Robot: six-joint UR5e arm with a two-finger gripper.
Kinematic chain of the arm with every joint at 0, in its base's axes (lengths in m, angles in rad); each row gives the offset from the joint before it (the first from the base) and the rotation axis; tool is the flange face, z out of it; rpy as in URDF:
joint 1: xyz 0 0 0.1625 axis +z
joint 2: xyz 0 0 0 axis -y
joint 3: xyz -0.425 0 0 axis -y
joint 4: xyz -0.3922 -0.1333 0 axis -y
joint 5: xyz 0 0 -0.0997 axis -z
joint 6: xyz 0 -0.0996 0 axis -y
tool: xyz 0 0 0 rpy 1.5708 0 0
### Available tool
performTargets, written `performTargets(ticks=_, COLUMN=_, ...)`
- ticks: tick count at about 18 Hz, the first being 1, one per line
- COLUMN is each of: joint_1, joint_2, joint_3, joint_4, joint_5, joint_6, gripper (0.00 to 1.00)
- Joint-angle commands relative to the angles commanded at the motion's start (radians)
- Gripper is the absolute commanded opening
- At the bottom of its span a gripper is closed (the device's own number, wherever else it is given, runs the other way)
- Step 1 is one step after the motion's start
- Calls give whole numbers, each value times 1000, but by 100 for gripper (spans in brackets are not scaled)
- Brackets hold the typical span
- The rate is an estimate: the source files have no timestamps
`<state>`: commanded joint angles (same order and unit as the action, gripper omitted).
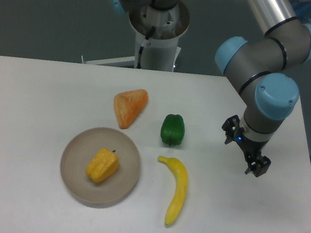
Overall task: Pick up the yellow pepper from the plate
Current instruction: 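Move the open gripper over the yellow pepper on the plate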
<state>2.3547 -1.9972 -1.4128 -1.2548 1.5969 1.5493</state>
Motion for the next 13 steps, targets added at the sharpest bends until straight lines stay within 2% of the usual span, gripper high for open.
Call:
performTargets(ticks=8, joint_1=-11, joint_2=0, joint_3=9, joint_4=2, joint_5=-28, joint_6=-17, gripper=100)
performTargets(ticks=13, joint_1=-50, joint_2=-6, joint_3=9, joint_4=2, joint_5=-77, joint_6=-144, gripper=100)
